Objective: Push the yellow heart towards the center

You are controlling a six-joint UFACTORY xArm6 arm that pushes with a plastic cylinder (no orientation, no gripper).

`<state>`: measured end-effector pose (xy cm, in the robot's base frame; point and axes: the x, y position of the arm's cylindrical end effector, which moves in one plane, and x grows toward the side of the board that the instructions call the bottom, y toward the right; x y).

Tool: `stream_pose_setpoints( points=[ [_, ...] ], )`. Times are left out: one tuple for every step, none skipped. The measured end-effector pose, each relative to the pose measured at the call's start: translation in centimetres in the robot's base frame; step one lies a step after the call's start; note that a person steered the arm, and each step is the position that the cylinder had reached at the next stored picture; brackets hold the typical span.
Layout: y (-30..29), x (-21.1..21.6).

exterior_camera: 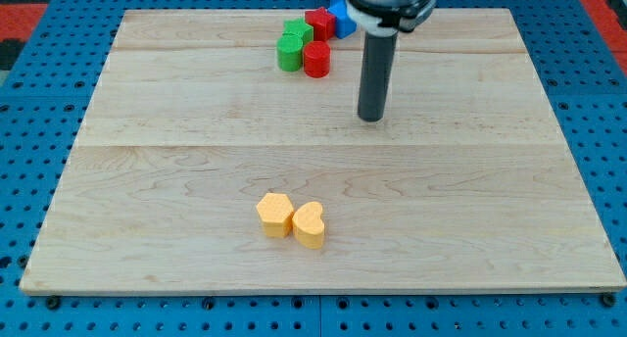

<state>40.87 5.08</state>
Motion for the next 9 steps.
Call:
stream_pose_setpoints(
  points=[
    [-10.0, 3.0],
    [-18.0, 9.2],
    [-18.7, 14.7],
    [-9.2, 16.4],
    [-1.7, 12.0],
    [2.9, 11.3],
    [-1.6, 14.1],
    [3.5, 17.6],
    [7.9, 10.0]
  ],
)
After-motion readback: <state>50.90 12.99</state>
